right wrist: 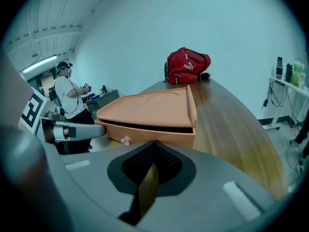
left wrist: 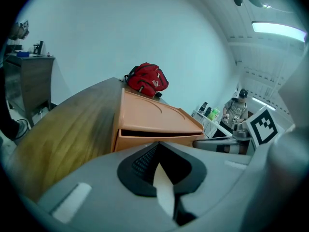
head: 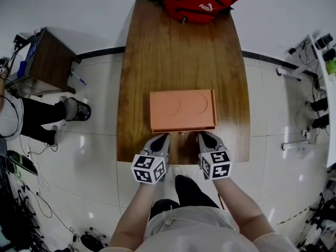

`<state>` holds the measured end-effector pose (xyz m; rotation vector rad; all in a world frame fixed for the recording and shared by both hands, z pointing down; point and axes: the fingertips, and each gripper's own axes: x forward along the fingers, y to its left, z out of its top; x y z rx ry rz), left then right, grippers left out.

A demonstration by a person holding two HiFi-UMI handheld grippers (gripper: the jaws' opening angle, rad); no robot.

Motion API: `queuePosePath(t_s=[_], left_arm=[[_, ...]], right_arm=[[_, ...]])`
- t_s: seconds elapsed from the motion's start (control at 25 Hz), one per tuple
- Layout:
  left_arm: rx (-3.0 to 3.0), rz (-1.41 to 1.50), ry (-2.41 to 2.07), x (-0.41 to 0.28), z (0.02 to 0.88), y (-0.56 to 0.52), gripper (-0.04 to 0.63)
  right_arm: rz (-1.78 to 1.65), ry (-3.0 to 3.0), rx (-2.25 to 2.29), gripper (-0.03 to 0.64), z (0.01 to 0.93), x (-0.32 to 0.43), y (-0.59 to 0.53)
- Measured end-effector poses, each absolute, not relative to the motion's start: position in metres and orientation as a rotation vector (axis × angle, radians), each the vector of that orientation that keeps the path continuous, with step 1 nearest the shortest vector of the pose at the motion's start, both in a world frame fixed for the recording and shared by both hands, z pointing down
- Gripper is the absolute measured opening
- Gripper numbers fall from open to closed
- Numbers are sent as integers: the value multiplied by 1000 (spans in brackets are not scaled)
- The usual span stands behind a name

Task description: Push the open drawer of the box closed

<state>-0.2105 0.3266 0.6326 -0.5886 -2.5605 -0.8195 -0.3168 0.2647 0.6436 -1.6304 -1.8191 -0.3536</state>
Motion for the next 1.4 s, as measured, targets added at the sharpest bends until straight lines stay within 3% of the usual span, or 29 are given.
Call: queuePosePath(t_s=[0.44,0.8,1.08,1.4], left_arm=[[-547,-848,-2619,-209,617,329,6],[-505,-530,-2867,-169,518,280,6],[-514,-353,-3006,-87,434,207,6],[-572,-289,-3063,37,406,104,6]], right_arm=[[-310,-1874,-1592,3,635,-318,268],[-312,-2053,-1794,3,543,-271,225],[-298,-2098,-1912,3,470,-190,138],[-196,-2276,-1975,3,428,-103,27]])
